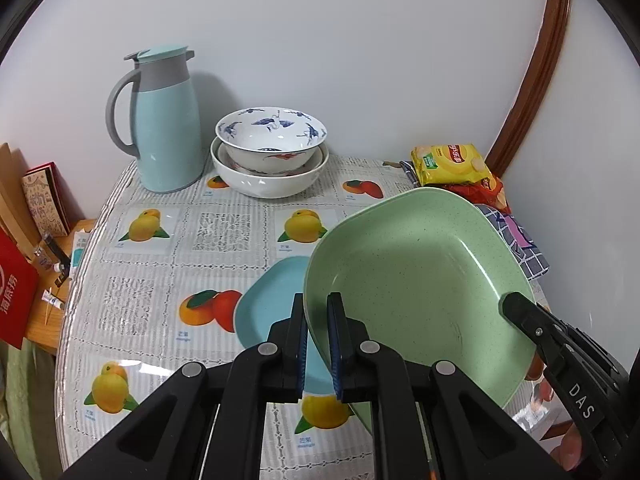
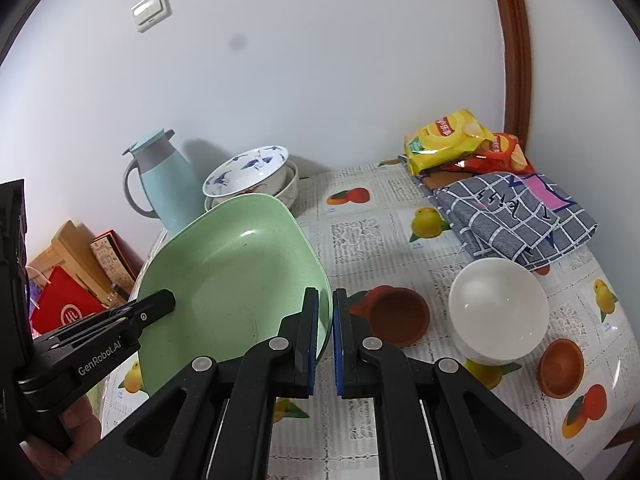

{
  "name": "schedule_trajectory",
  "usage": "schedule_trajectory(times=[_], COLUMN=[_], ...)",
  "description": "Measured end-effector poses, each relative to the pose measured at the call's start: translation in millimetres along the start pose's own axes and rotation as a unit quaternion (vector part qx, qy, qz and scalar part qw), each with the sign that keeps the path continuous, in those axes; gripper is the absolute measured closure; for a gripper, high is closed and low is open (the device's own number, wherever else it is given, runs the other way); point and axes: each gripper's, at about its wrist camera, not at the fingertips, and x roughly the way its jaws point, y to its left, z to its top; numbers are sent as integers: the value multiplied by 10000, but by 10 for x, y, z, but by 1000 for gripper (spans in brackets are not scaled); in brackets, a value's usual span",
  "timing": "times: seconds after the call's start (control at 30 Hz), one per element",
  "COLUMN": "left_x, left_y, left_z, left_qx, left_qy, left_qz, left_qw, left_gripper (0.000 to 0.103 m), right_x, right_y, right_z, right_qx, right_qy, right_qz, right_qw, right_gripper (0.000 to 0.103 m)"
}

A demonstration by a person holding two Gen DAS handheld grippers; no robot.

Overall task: Organize plates and bowls
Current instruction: 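Lift the light green plate and carry it over the pale blue plate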

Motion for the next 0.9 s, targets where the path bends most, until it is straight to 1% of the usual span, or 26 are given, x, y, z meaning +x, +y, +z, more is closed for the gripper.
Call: schedule_trajectory(times=[0.4,0.9], left_x=[20,216], left_y=[191,418], left_z=[-47,-136], left_qx=[-140,-335], left_qy=[40,280], left_qz=[19,110], left_qw=[9999,9990], left_gripper=[93,93], right_x=[64,322], right_y=[186,309], right_z=[-39,-140], right_qx=[-139,-198], right_qy=[60,311], right_qz=[11,89], right_qw=[9999,9993], right_gripper=[96,96])
